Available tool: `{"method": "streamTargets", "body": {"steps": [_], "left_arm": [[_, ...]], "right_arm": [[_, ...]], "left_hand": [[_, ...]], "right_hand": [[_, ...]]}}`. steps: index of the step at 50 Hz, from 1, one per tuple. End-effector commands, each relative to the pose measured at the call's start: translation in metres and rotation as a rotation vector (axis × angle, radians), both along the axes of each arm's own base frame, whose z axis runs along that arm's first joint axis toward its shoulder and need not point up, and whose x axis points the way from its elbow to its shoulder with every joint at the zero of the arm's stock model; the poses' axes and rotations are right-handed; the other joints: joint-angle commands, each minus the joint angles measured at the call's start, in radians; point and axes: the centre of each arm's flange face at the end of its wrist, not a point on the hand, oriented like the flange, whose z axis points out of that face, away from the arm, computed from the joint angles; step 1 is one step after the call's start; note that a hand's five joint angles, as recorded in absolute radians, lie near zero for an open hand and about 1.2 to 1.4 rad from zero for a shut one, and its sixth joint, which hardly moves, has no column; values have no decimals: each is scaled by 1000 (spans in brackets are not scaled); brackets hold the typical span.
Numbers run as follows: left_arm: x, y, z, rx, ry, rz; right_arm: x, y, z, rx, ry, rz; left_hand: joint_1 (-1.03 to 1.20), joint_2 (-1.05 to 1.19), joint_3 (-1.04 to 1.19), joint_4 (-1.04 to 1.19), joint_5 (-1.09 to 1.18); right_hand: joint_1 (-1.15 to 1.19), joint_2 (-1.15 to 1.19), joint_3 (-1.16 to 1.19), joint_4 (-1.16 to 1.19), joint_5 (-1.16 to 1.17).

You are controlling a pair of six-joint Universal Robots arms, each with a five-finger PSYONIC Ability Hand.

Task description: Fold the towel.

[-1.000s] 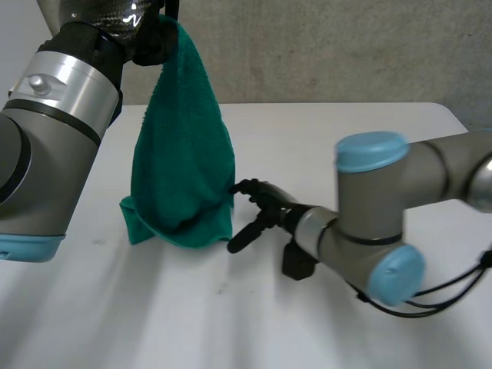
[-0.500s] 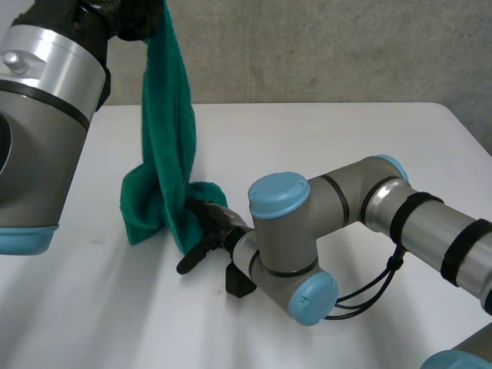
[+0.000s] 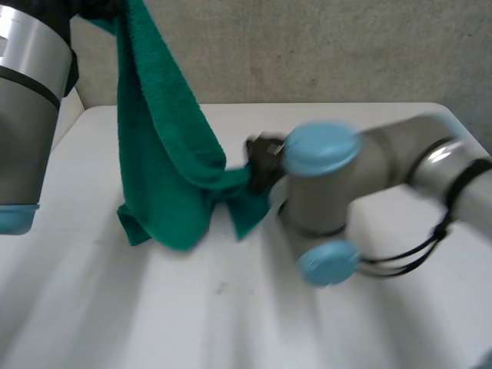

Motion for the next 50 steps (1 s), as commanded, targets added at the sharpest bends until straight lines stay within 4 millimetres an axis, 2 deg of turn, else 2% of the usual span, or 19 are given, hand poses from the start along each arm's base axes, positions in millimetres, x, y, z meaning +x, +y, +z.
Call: {"method": "streamTargets", "body": {"steps": [1,3,7,14,20,23,26,29,33,34,36,37,39,40,41,42,45,48,50], "left_arm": [[24,-22,-14,48,-27,88],[31,-27,-25,91,-48,110],[36,-28,-39,158,-78,122],[32,-19,-90,383,-212,66],[20,-19,-159,607,-391,-6],[14,-23,-187,673,-459,-18],[10,-29,-208,708,-508,-25],[3,-45,-228,717,-558,-26],[-3,-61,-231,689,-567,-20],[-14,-89,-208,552,-518,1],[-17,-97,-197,498,-498,9],[-25,-118,-154,295,-416,41],[-30,-129,-119,134,-341,67],[-31,-133,-100,51,-303,84],[-28,-135,-59,-111,-215,131],[-28,-135,-58,-112,-214,132],[-14,-119,20,-395,-12,229],[-9,-111,33,-429,15,234],[-6,-106,28,-390,15,218]], "right_arm": [[-61,-27,93,-303,213,-69],[-80,-16,127,-418,377,-74],[-102,1,158,-475,524,-107],[-122,16,160,-382,619,-89],[-125,31,109,-159,754,51],[-119,21,60,-46,833,125],[-117,10,27,27,871,150],[-121,-4,11,62,880,138],[-115,-32,9,-6,846,84],[-112,-39,15,-45,824,63],[-104,-59,39,-177,752,-8],[-100,-74,66,-294,686,-73],[-96,-87,99,-427,600,-146],[-96,-96,134,-559,497,-229],[-96,-99,151,-619,443,-271],[-96,-99,151,-620,442,-271],[-101,-98,210,-845,203,-402],[-111,-73,244,-941,119,-422],[-113,-61,247,-946,126,-399]], "left_hand": [[264,198,202,202,254],[264,198,202,202,254],[264,198,202,202,254],[264,198,202,202,254],[264,198,202,202,254],[264,198,202,202,254],[264,198,202,202,254],[264,198,202,202,254],[264,198,202,202,254],[264,198,202,202,254],[264,198,202,202,254],[264,198,202,202,254],[264,198,202,202,254],[264,198,202,202,254],[264,198,202,202,254],[264,198,202,202,254],[264,198,202,202,254],[264,198,202,202,254],[264,198,202,202,254]], "right_hand": [[415,222,221,210,236],[415,222,221,210,236],[415,222,221,210,236],[415,222,221,210,236],[415,222,221,210,236],[415,222,221,210,236],[415,222,221,210,236],[415,222,221,210,236],[415,222,221,210,236],[415,222,221,210,236],[415,222,221,210,236],[415,222,221,210,236],[415,222,221,210,236],[415,222,221,210,236],[415,222,221,210,236],[415,222,221,210,236],[415,222,221,210,236],[415,222,221,210,236],[415,222,221,210,236]]}}
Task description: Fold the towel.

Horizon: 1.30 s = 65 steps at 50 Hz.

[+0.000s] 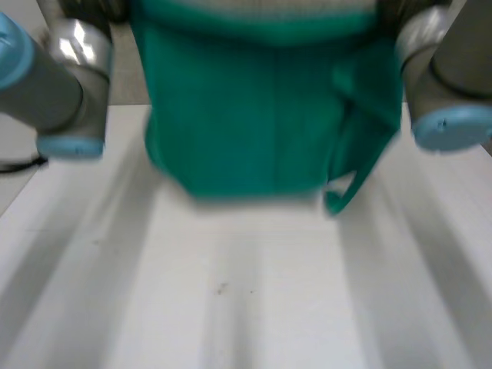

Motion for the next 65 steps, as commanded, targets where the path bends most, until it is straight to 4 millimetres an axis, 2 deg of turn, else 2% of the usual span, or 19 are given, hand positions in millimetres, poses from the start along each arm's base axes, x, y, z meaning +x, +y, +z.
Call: {"method": "streamTargets", "body": {"steps": [1,4,5,8,9,14,16,19,21,28,31,32,38,48,52,53,54,62,65], "left_arm": [[18,25,49,-155,135,10],[21,24,21,-49,121,-3],[22,24,11,-17,115,-5],[23,25,-23,89,84,-4],[23,25,-33,116,74,-3],[30,30,-86,266,21,12],[31,31,-96,291,13,16],[32,33,-156,443,-55,7],[31,33,-180,503,-83,1],[31,35,-203,570,-115,2],[32,37,-204,589,-123,4],[32,37,-203,594,-125,4],[35,42,-195,614,-122,6],[48,45,-189,626,-116,33],[49,48,-192,640,-122,34],[49,50,-193,646,-124,34],[50,52,-193,654,-130,36],[58,66,-191,746,-162,48],[65,88,-170,815,-198,54]], "right_arm": [[-16,43,68,-247,-152,51],[-14,48,43,-168,-97,90],[-11,48,22,-99,-62,109],[-10,48,11,-63,-44,116],[-9,51,-27,72,14,138],[-8,58,-68,212,74,184],[-5,56,-104,312,114,213],[-2,50,-153,437,148,229],[-5,42,-182,513,144,215],[-27,19,-228,672,17,154],[-34,17,-232,706,-41,140],[-41,15,-236,737,-85,125],[-72,13,-242,900,-306,39],[-116,13,-255,1069,-531,-109],[-125,18,-253,1096,-541,-132],[-127,20,-249,1089,-540,-132],[-128,20,-246,1082,-536,-127],[-126,38,-177,850,-222,-34],[-126,49,-149,744,-58,-33]], "left_hand": [[264,197,201,202,254],[264,197,201,202,254],[264,197,201,202,254],[264,197,201,202,254],[264,197,201,202,254],[264,197,201,202,254],[264,197,201,202,254],[264,197,201,202,254],[264,197,201,202,254],[264,197,201,202,254],[264,197,201,202,254],[264,197,201,202,254],[264,197,201,202,254],[264,197,201,202,254],[264,197,201,202,254],[264,197,201,202,254],[264,197,201,202,254],[264,197,201,202,254],[264,197,201,202,254]], "right_hand": [[415,222,215,204,230],[415,222,215,204,230],[415,222,215,204,230],[415,222,215,204,230],[415,222,215,204,230],[415,222,215,204,230],[415,222,215,204,230],[415,222,215,204,230],[415,222,215,204,230],[415,222,215,204,230],[358,165,158,147,173],[145,-48,-55,-65,-40],[-271,-464,-471,-481,-456],[-286,-479,-486,-496,-471],[-61,-253,-261,-271,-246],[312,120,112,102,127],[414,221,214,203,229],[415,222,215,204,230],[415,222,215,204,230]]}}
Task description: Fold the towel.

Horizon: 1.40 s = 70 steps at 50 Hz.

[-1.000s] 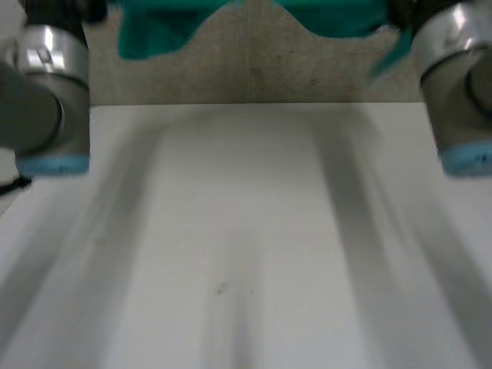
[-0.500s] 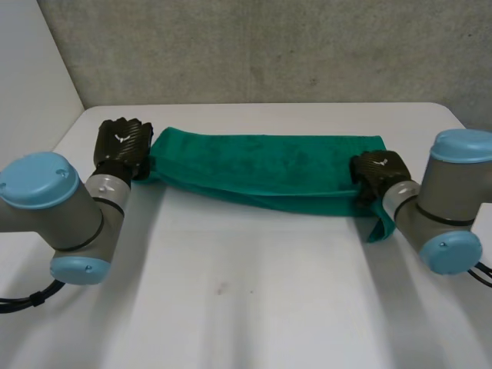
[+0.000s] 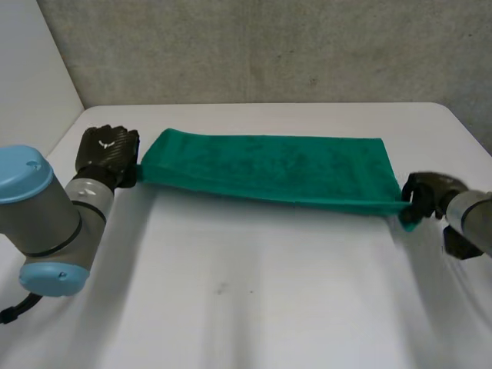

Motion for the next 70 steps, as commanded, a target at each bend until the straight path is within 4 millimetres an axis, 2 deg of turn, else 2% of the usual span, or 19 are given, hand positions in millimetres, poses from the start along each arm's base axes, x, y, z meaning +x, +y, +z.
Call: {"method": "streamTargets", "body": {"steps": [1,7,15,17,22,27,29,30,32,33,34,37,39,42,46,56,64,65,70], "left_arm": [[11,33,24,125,-58,0],[25,66,40,222,-169,-5],[33,99,13,350,-409,-90],[34,99,10,356,-416,-93],[25,84,-36,457,-452,-129],[15,49,-40,397,-439,-115],[3,13,-18,258,-408,-91],[-4,-8,8,138,-375,-69],[-11,-28,41,2,-337,-43],[-13,-37,59,-74,-315,-29],[-17,-53,102,-243,-256,3],[-20,-66,179,-569,-139,68],[-17,-61,218,-739,-69,104],[-12,-56,243,-849,-15,128],[-13,-56,236,-817,-8,116],[-9,-61,139,-496,-3,52],[-10,-61,44,-252,-60,29],[-11,-59,24,-198,-78,22],[-13,-48,-18,-84,-112,2]], "right_arm": [[2,27,69,-253,334,169],[-2,66,91,-189,617,324],[-4,96,68,-5,798,522],[-4,97,58,26,806,547],[-2,93,9,203,784,623],[3,76,1,180,830,601],[19,39,33,-23,873,494],[19,39,34,-25,873,493],[29,-1,85,-243,822,299],[34,-21,126,-402,746,177],[35,-28,148,-484,697,120],[34,-45,221,-784,495,-46],[34,-45,233,-836,450,-68],[35,-43,261,-1001,320,-110],[36,-28,258,-988,344,-72],[41,-28,189,-789,378,15],[51,-42,90,-540,406,129],[51,-42,90,-539,406,129],[51,-45,19,-341,442,175]], "left_hand": [[264,197,201,202,254],[264,197,201,202,254],[264,197,201,202,254],[264,197,201,202,254],[264,197,201,202,254],[264,197,201,202,254],[264,197,201,202,254],[264,197,201,202,254],[264,197,201,202,254],[264,197,201,202,254],[264,197,201,202,254],[264,197,201,202,254],[264,197,201,202,254],[264,197,201,202,254],[264,197,201,202,254],[264,197,201,202,254],[264,197,201,202,254],[264,197,201,202,254],[264,197,201,202,254]], "right_hand": [[432,218,214,206,243],[432,218,214,206,243],[432,218,214,206,243],[432,218,214,206,243],[432,218,214,206,243],[432,218,214,206,243],[432,218,214,206,243],[432,218,214,206,243],[432,218,214,206,243],[432,218,214,206,243],[432,218,214,206,243],[432,218,214,206,243],[432,218,214,206,243],[432,218,214,206,243],[432,218,214,206,243],[432,218,214,206,243],[432,218,214,206,243],[432,218,214,206,243],[432,218,214,206,243]]}}
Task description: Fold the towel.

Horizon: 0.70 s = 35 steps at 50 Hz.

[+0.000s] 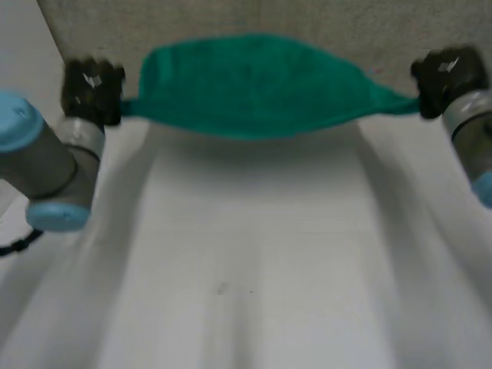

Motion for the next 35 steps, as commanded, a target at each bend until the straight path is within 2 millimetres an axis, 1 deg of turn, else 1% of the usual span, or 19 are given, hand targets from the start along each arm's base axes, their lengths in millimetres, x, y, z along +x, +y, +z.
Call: {"method": "streamTargets", "body": {"steps": [1,3,5,6,7,8,10,11,15,17,18,21,23,27,28,30,32,34,35], "left_arm": [[-2,14,-72,192,-62,-13],[0,22,-87,245,-83,-13],[3,33,-98,297,-108,-12],[5,39,-102,322,-120,-12],[11,49,-107,375,-154,-6],[13,55,-106,395,-174,-5],[15,61,-104,417,-197,-6],[24,82,-99,491,-271,-4],[41,125,-98,675,-411,-19],[46,141,-93,736,-449,-31],[50,157,-87,775,-476,-44],[51,168,-74,757,-484,-57],[48,169,-68,718,-474,-70],[40,153,-62,617,-438,-91],[35,142,-63,582,-427,-94],[33,137,-66,572,-425,-95],[22,112,-76,514,-415,-95],[16,99,-78,481,-401,-94],[11,86,-82,451,-388,-93]], "right_arm": [[0,-4,-89,254,65,-8],[-7,2,-101,330,85,-25],[-9,5,-103,354,94,-30],[-13,16,-107,425,132,-31],[-13,17,-107,426,132,-31],[-14,21,-106,446,152,-26],[-19,48,-93,511,262,6],[-21,54,-90,523,299,18],[-41,76,-86,583,457,30],[-56,93,-85,623,569,47],[-63,102,-84,636,628,60],[-71,107,-81,630,680,63],[-72,104,-78,606,669,55],[-71,95,-75,556,630,28],[-70,88,-78,546,603,12],[-70,84,-80,542,590,4],[-68,77,-88,544,569,-2],[-61,59,-98,525,519,-10],[-57,55,-100,513,506,-10]], "left_hand": [[264,197,201,198,254],[264,197,201,198,254],[264,197,201,198,254],[264,197,201,198,254],[264,197,201,198,254],[264,197,201,198,254],[264,197,201,198,254],[264,197,201,198,254],[264,197,201,198,254],[264,197,201,198,254],[264,197,201,198,254],[264,197,201,198,254],[264,197,201,198,254],[264,197,201,198,254],[264,197,201,198,254],[264,197,201,198,254],[264,197,201,198,254],[264,197,201,198,254],[264,197,201,198,254]], "right_hand": [[424,218,211,204,221],[424,218,211,204,221],[424,218,211,204,221],[424,218,211,204,221],[424,218,211,204,221],[424,218,211,204,221],[424,218,211,204,221],[424,218,211,204,221],[424,218,211,204,221],[424,218,211,204,221],[424,218,211,204,221],[424,218,211,204,221],[424,218,211,204,221],[424,218,211,204,221],[424,218,211,204,221],[424,218,211,204,221],[424,218,211,204,221],[424,218,211,204,221],[424,218,211,204,221]]}}
